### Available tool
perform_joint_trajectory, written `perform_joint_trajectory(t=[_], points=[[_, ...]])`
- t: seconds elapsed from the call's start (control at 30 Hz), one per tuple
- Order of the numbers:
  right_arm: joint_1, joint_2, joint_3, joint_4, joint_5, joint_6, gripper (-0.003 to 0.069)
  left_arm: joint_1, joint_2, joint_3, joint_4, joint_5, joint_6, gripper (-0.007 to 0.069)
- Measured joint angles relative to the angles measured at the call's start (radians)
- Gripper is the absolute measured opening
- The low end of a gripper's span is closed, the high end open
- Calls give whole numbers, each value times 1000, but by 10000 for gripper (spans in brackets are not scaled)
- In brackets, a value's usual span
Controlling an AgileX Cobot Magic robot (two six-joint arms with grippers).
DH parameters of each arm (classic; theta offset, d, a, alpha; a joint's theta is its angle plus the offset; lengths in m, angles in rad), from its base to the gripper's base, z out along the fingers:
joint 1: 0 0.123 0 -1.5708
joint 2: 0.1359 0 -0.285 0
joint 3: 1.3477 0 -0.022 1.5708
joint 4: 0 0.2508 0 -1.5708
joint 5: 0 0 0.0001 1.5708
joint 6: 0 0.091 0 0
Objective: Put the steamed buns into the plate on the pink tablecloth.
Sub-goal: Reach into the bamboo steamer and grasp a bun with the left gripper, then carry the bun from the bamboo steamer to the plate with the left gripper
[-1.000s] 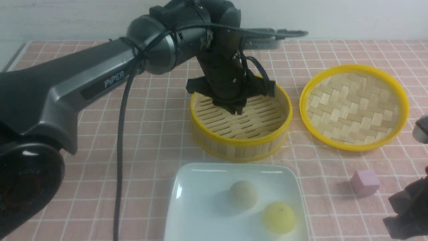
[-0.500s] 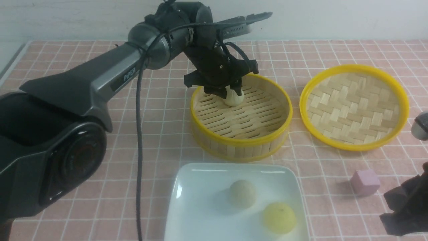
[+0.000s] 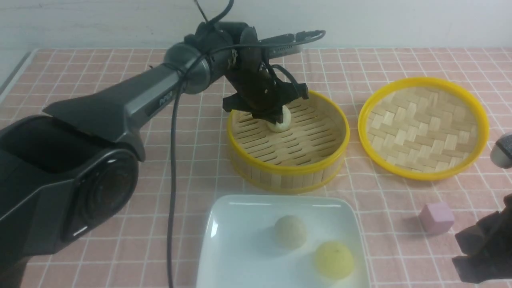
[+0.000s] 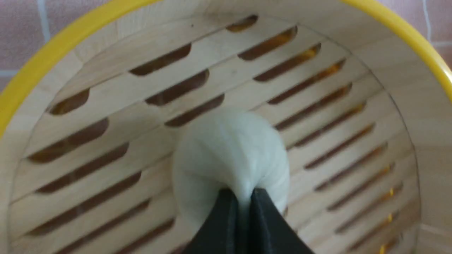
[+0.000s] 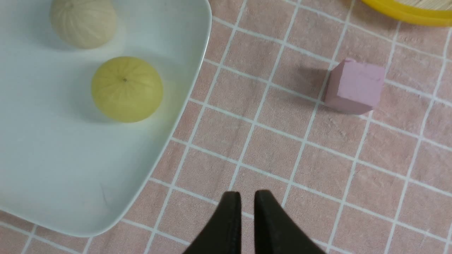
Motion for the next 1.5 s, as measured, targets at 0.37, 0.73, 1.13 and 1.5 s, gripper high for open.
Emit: perform_joint_trajectory(t=[0.37, 0.73, 1.13, 1.5], points=[[0, 0, 0, 15, 12, 0, 92, -191, -400, 275, 153, 296, 13, 25], [0, 0, 1, 15, 76, 1, 104, -277, -469, 747, 240, 66, -201, 27], [0, 0, 1, 18, 86, 1, 113, -276, -483, 756, 326, 34, -304, 29], [0, -38, 1, 17, 163, -39, 118, -276, -396, 756, 318, 7, -342, 167]])
